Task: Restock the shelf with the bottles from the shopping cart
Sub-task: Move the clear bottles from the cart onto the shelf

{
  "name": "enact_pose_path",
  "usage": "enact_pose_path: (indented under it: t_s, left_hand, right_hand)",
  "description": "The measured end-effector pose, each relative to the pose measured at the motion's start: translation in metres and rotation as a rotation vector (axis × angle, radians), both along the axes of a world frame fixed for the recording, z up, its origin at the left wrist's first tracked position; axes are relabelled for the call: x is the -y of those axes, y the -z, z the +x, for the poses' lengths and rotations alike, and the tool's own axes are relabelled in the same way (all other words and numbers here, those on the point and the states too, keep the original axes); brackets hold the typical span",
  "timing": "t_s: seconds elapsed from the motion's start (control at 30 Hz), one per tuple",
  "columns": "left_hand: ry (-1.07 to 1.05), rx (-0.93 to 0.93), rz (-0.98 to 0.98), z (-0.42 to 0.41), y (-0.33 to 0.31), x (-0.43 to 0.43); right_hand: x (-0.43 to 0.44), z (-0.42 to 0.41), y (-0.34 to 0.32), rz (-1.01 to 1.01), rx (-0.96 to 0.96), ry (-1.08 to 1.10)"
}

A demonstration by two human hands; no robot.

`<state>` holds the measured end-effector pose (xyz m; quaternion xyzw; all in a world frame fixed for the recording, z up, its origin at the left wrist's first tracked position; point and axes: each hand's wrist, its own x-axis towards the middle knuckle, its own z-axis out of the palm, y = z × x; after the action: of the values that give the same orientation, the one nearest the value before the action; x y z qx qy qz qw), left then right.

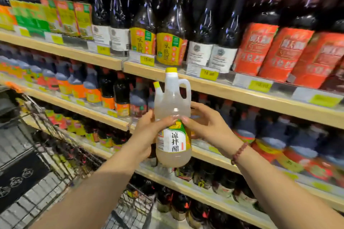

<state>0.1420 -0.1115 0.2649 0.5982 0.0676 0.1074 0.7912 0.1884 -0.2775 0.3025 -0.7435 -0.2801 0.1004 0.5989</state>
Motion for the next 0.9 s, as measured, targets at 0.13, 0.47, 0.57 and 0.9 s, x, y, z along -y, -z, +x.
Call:
enact_pose_path:
  t_s: [0.13, 0.47, 0.57, 0.9]
  left_hand:
    - [0.142, -0.02, 0.011, 0.021, 0.003, 0.07]
    - [0.511, -0.059, 0.039, 0.031, 0.009, 0.298]
    - [0.612, -0.062, 0.064, 0.022, 0.012, 0.373]
    - [0.871, -0.002, 0.092, -0.034, 0.009, 0.592]
  right_hand:
    - [0.076, -0.001, 0.005, -0.016, 0.014, 0.137]
    - [0.3, -0.057, 0.021, 0.002, 0.057, 0.534]
    - [0.371, -0.082, 0.025, -0.011, 0.082, 0.643]
    - [0.56, -0.177, 0.04, 0.015, 0.103, 0.902]
